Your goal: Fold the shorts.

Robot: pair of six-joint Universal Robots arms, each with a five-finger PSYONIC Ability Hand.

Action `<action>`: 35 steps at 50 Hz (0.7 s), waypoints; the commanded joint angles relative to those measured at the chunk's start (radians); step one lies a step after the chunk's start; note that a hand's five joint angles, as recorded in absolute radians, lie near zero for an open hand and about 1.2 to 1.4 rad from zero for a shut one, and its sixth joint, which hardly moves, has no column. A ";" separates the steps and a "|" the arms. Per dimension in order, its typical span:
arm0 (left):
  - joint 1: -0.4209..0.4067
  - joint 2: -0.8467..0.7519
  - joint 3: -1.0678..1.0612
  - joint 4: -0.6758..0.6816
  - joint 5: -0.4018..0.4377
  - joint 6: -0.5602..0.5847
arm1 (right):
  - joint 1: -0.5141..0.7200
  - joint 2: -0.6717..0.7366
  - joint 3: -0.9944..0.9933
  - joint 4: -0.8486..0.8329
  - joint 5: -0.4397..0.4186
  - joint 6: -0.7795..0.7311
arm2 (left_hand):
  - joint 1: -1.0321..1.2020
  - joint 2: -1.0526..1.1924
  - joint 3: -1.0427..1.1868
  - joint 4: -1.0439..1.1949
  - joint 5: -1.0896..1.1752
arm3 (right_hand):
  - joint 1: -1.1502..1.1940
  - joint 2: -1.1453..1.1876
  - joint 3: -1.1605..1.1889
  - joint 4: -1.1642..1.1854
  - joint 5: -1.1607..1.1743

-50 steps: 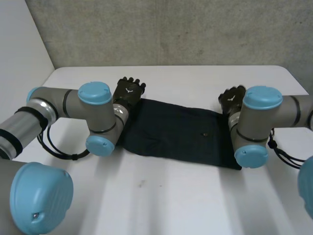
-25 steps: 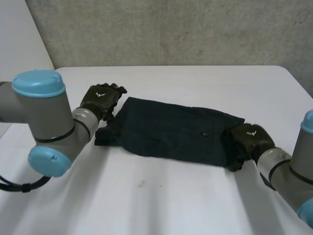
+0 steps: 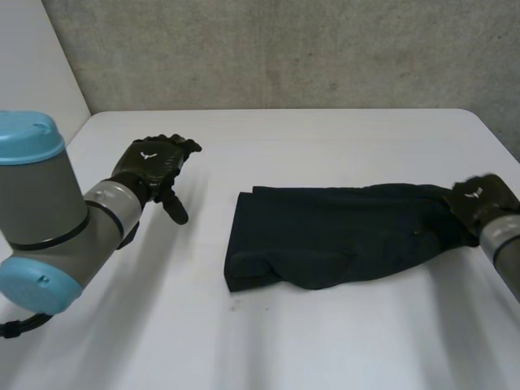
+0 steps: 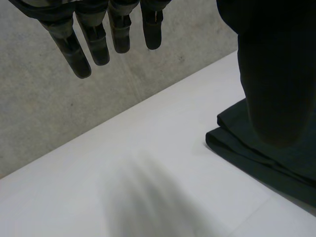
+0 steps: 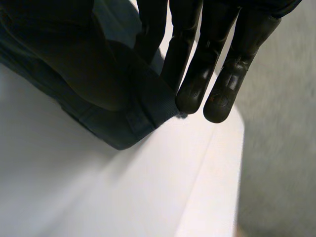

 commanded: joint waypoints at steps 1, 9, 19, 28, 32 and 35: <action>0.017 0.068 -0.060 0.001 0.021 -0.001 | 0.278 0.016 -0.164 0.037 -0.004 -0.130 | -0.020 -0.020 -0.032 -0.025 -0.032 | 0.465 0.218 0.219 0.206 0.259; 0.018 0.076 -0.063 0.004 0.021 -0.011 | 0.568 0.151 -0.278 0.016 -0.135 -0.219 | -0.023 -0.023 -0.035 -0.028 -0.035 | 0.465 0.218 0.219 0.206 0.259; 0.006 0.062 0.013 0.026 0.018 -0.009 | 0.684 0.266 -0.282 0.030 -0.327 -0.284 | -0.020 -0.020 -0.032 -0.025 -0.032 | 0.437 0.190 0.191 0.178 0.231; -0.020 -0.007 0.177 0.018 0.016 -0.070 | 0.560 0.079 -0.292 0.007 -0.297 0.243 | -0.015 -0.014 -0.026 -0.019 -0.027 | -0.757 -1.004 -1.003 -1.016 -0.962; -0.063 -0.074 0.250 -0.036 0.015 -0.116 | 0.478 0.019 -0.301 0.016 -0.254 0.581 | -0.006 -0.006 -0.017 -0.010 -0.018 | -0.757 -1.004 -1.003 -1.016 -0.962; -0.117 -0.134 0.285 -0.112 0.009 -0.150 | 0.435 0.049 -0.322 0.046 -0.252 0.703 | -0.006 -0.006 -0.017 -0.010 -0.018 | -0.757 -1.004 -1.003 -1.016 -0.962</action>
